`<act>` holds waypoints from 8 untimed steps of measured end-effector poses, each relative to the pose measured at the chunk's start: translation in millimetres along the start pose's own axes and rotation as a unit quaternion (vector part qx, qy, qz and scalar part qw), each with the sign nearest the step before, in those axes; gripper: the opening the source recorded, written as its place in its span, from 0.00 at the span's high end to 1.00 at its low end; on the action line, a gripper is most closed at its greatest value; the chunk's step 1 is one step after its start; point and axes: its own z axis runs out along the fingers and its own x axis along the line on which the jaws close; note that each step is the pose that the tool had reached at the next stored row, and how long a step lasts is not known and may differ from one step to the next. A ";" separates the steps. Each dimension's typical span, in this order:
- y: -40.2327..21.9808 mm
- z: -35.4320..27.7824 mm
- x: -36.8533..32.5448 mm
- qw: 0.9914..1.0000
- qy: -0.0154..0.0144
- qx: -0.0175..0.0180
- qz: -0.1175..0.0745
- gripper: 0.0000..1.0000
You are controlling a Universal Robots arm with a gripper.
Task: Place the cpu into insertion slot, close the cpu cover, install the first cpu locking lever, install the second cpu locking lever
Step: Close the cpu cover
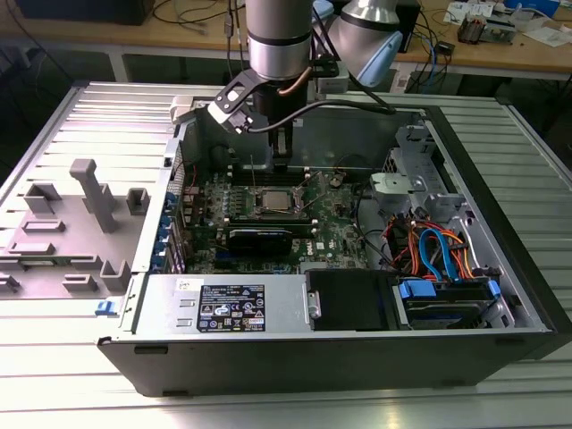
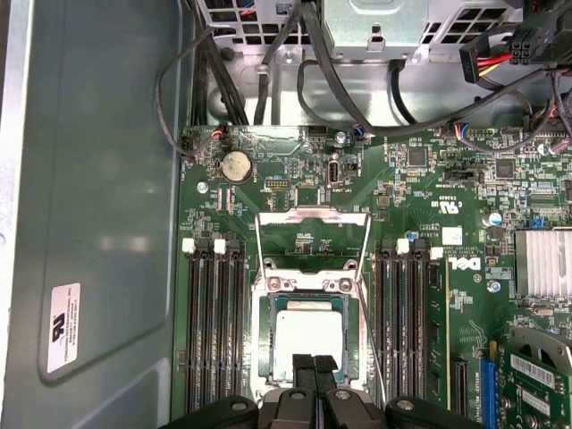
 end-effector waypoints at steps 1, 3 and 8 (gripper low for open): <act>0.2 0.0 0.0 1.000 0.000 0.000 0.000 0.89; 0.5 0.0 0.0 1.000 0.000 0.000 0.000 0.89; 1.6 0.1 0.0 1.000 0.000 0.000 0.000 0.89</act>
